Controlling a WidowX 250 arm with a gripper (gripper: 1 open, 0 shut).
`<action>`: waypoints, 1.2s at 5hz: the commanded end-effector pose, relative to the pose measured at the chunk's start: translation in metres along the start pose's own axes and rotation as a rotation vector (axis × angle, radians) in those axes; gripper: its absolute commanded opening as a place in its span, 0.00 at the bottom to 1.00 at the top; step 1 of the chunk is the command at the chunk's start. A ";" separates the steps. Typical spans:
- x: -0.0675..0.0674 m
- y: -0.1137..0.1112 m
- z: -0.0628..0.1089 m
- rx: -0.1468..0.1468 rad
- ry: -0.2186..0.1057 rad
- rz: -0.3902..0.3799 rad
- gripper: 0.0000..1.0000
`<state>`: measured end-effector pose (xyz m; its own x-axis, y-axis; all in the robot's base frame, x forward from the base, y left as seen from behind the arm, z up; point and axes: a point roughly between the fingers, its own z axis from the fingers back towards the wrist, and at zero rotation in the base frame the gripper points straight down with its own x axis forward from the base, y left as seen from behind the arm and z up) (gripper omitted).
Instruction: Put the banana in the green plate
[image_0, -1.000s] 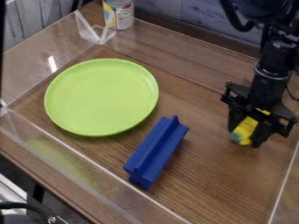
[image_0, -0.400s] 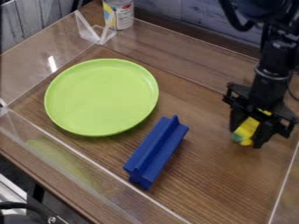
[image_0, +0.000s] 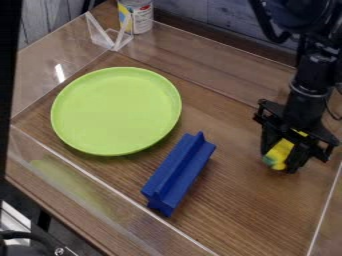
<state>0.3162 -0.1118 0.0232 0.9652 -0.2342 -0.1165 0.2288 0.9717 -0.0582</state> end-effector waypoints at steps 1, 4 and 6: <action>0.005 0.001 0.027 -0.015 -0.082 -0.002 0.00; -0.014 0.019 0.066 -0.013 -0.145 0.022 0.00; -0.059 0.107 0.116 0.016 -0.205 0.202 0.00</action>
<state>0.2975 0.0130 0.1226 0.9997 -0.0077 0.0230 0.0086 0.9993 -0.0375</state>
